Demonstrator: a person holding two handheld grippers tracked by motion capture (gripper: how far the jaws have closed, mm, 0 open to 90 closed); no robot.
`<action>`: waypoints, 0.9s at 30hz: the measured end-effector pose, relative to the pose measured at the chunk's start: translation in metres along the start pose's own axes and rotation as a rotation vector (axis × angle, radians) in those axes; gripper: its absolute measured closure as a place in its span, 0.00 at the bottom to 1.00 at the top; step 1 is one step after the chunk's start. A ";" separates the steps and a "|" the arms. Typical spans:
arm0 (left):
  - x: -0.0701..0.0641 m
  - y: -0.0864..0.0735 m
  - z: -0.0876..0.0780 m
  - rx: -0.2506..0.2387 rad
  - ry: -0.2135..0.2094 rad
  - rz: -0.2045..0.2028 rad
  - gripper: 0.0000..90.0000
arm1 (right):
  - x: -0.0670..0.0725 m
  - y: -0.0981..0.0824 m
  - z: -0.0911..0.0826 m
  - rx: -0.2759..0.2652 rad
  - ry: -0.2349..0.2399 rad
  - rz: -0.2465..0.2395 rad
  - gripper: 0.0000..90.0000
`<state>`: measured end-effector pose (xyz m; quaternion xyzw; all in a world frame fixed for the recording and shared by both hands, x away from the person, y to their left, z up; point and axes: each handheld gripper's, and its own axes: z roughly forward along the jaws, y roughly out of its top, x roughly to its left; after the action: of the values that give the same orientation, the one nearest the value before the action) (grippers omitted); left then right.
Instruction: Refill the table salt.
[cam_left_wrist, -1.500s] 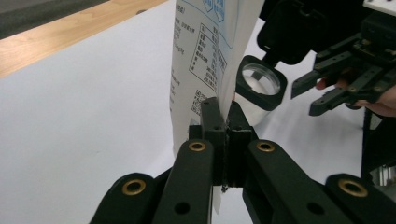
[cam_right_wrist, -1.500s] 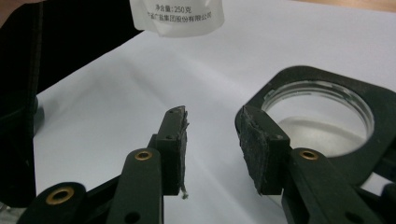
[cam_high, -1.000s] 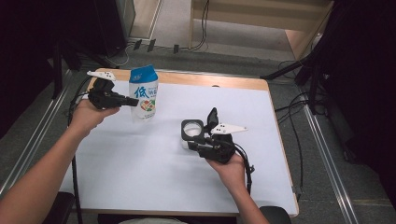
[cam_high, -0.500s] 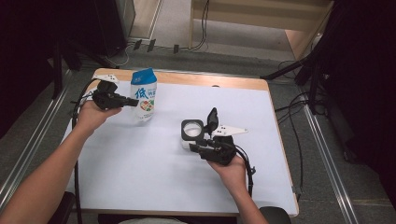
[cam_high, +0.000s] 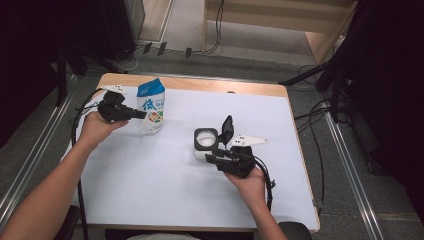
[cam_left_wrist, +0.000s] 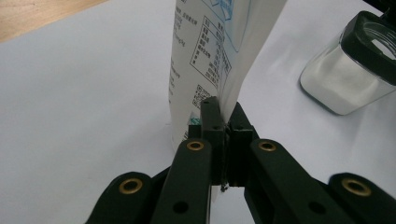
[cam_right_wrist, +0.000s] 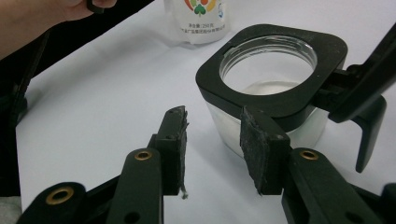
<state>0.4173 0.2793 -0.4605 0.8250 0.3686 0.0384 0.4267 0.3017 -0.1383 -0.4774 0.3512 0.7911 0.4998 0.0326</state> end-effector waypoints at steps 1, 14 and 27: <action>0.000 0.000 0.000 0.004 0.001 0.010 1.00 | 0.000 0.000 0.000 0.000 -0.001 0.002 0.69; -0.001 -0.008 0.002 0.010 0.004 0.010 0.95 | -0.002 -0.001 -0.003 -0.007 -0.014 -0.006 0.69; -0.003 -0.007 0.001 0.013 -0.010 0.014 0.85 | -0.002 -0.001 -0.006 -0.019 -0.021 -0.012 0.69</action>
<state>0.4119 0.2793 -0.4655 0.8304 0.3609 0.0351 0.4229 0.3003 -0.1439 -0.4755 0.3514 0.7879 0.5035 0.0471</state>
